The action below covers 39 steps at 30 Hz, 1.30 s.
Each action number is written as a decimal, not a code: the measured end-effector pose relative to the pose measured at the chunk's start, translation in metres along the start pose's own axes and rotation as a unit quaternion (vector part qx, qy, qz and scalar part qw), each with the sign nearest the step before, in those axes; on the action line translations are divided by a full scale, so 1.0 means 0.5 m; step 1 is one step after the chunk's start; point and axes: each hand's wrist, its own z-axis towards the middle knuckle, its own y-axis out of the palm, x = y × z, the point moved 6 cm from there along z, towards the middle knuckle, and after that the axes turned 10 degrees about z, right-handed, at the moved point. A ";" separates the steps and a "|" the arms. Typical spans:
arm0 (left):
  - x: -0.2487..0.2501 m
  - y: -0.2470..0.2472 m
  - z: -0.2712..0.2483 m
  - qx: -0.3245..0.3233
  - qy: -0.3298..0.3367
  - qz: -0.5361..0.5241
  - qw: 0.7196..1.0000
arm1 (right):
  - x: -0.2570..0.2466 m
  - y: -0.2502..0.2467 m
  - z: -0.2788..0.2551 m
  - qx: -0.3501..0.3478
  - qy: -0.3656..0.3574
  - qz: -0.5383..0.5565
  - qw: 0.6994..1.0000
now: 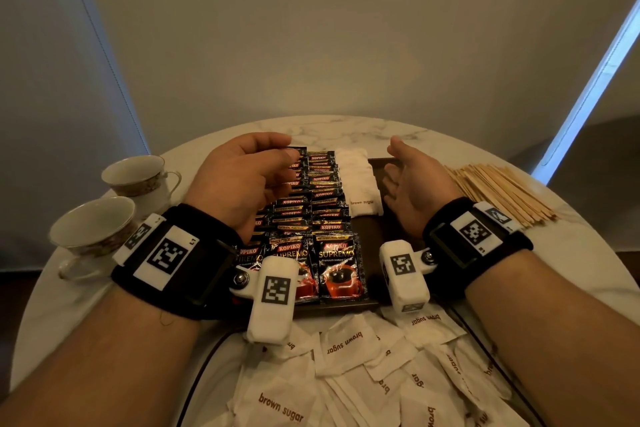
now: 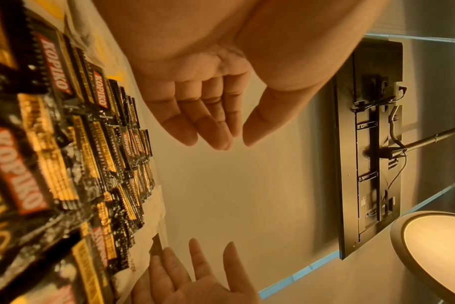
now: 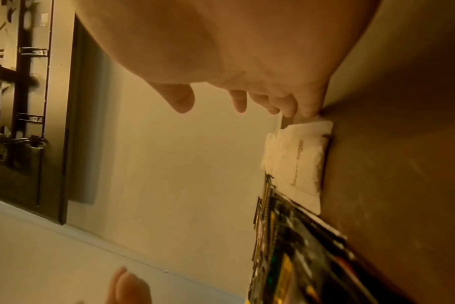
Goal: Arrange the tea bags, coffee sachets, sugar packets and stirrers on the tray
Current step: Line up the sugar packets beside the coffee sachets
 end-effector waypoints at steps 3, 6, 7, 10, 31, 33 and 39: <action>-0.001 -0.001 0.002 0.000 -0.001 0.000 1.000 | -0.021 -0.005 0.020 0.022 -0.022 -0.009 0.999; -0.005 -0.001 0.005 0.000 -0.008 0.002 1.000 | -0.028 0.003 0.042 0.023 -0.016 -0.006 1.000; -0.007 -0.002 0.005 0.000 -0.009 0.003 1.000 | -0.028 0.006 0.050 0.020 -0.011 -0.012 1.000; -0.009 -0.003 0.008 0.001 -0.013 0.000 1.000 | -0.025 0.014 0.067 0.001 0.001 -0.018 1.000; 0.022 -0.037 -0.139 -0.065 0.003 0.147 0.987 | -0.116 0.172 -0.175 -0.129 -0.182 -0.480 0.848; 0.018 -0.051 -0.192 -0.110 0.002 0.253 0.961 | -0.081 0.203 -0.246 -0.202 -0.169 -0.557 0.787; -0.042 -0.117 -0.321 -0.234 -0.158 0.463 0.840 | 0.077 0.218 -0.389 -0.334 -0.085 -0.761 0.549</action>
